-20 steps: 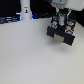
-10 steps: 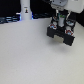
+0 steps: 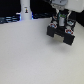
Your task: Open the kcup holder, insert the kcup into the holder, and close the kcup holder
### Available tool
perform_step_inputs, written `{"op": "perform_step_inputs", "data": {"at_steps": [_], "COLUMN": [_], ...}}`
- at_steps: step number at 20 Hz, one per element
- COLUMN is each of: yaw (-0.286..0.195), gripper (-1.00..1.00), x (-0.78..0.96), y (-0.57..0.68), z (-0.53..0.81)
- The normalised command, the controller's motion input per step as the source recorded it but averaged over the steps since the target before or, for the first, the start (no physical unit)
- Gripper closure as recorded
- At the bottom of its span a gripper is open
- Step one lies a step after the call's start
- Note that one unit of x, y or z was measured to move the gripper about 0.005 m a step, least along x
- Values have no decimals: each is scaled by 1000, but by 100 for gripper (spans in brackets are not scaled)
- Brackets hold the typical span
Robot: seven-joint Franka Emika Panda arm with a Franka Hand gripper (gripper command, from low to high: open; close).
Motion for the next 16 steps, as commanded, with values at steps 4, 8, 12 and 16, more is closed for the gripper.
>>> {"op": "perform_step_inputs", "data": {"at_steps": [4,8,12,16], "yaw": [-4,-4,-4,-10], "gripper": [100,100,100,100], "x": [35,3,58,160], "y": [38,2,31,77], "z": [-101,-216,-292,-184]}}
